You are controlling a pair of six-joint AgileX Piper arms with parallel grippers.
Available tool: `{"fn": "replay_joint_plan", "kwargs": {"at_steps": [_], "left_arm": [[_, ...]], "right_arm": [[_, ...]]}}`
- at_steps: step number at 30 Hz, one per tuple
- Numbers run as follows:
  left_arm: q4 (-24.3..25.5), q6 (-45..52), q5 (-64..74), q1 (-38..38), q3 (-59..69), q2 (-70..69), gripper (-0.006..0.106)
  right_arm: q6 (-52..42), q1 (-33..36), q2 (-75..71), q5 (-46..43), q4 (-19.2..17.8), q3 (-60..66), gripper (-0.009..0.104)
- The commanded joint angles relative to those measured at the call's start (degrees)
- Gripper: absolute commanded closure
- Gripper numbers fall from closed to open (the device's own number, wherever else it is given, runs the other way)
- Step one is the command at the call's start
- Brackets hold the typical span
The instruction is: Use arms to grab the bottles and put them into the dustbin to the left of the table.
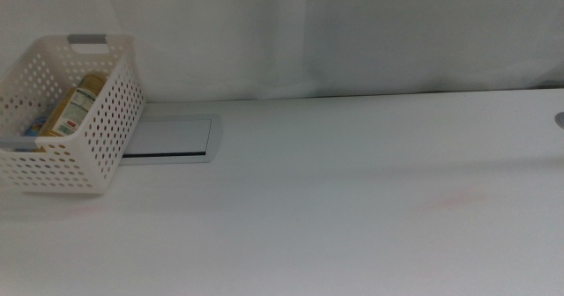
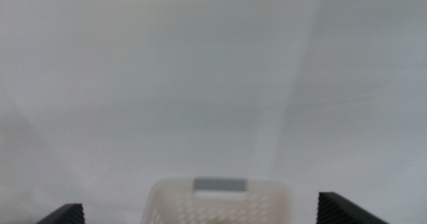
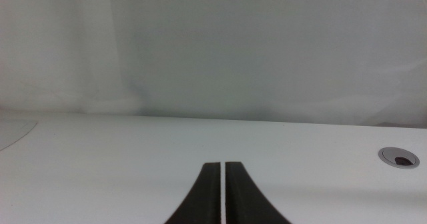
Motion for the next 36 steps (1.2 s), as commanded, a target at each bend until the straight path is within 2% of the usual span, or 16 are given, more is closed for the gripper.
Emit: {"fn": "replay_joint_plan", "kwargs": {"at_steps": [1,4,5,7,10,11,19,29,36], "left_arm": [[-1.74,2.63,2.05,-1.51,-0.17,-4.51,0.012],[-5.1,6.13,3.07,-3.23,0.52,-10.13,0.024],[-6.29,6.41,3.17,-3.79,1.22,-11.92,0.033],[-8.1,6.41,3.17,-4.47,2.73,-15.11,0.052],[-9.46,6.41,2.25,-5.29,5.97,-20.24,0.093],[-9.13,6.41,1.6,-5.52,7.52,-22.12,0.103],[-10.63,6.5,-5.75,-5.48,28.74,-40.54,0.103],[-10.48,10.37,-16.81,-5.48,62.62,-72.54,0.103],[-10.93,7.83,-16.77,-5.48,81.38,-92.92,0.103]], "right_arm": [[-0.36,-0.3,-0.13,-0.57,-0.64,0.41,0.098],[-0.36,-0.3,-0.13,-0.57,-0.64,0.41,0.098],[-0.36,-0.3,-0.13,-0.57,-0.64,0.41,0.098],[-0.36,-0.3,-0.13,-0.57,-0.64,0.41,0.098],[-0.36,-0.3,-0.13,-0.57,-0.64,0.41,0.098],[-0.36,-0.3,-0.13,-0.57,-0.64,0.41,0.098],[-0.36,-0.3,-0.13,-0.57,-0.64,0.41,0.098],[-0.36,-0.3,-0.13,-0.57,-0.64,0.41,0.098],[-0.14,-0.3,-0.13,-0.57,-0.64,0.41,0.098]]}}
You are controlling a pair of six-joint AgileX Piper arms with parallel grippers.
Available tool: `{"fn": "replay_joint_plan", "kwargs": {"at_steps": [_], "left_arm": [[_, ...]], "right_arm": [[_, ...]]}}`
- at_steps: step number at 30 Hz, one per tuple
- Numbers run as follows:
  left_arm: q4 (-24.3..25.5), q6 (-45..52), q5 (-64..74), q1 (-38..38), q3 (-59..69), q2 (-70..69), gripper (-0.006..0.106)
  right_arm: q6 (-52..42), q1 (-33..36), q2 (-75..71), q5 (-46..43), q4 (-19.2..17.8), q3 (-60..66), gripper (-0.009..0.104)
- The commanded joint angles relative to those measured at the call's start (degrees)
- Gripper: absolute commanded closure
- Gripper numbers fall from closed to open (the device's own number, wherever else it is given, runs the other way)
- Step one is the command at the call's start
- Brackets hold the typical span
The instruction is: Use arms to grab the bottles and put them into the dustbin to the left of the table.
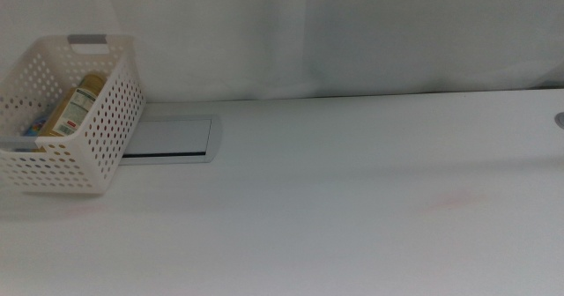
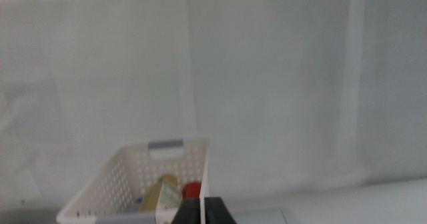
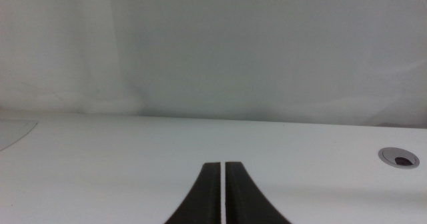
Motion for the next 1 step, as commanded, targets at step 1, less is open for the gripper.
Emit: {"fn": "replay_joint_plan", "kwargs": {"at_steps": [1], "left_arm": [[-0.94,-0.88,-2.78,-0.28,5.09,-2.81,0.103]], "right_arm": [[-0.16,-0.3,-0.13,-0.57,-0.64,0.41,0.098]]}}
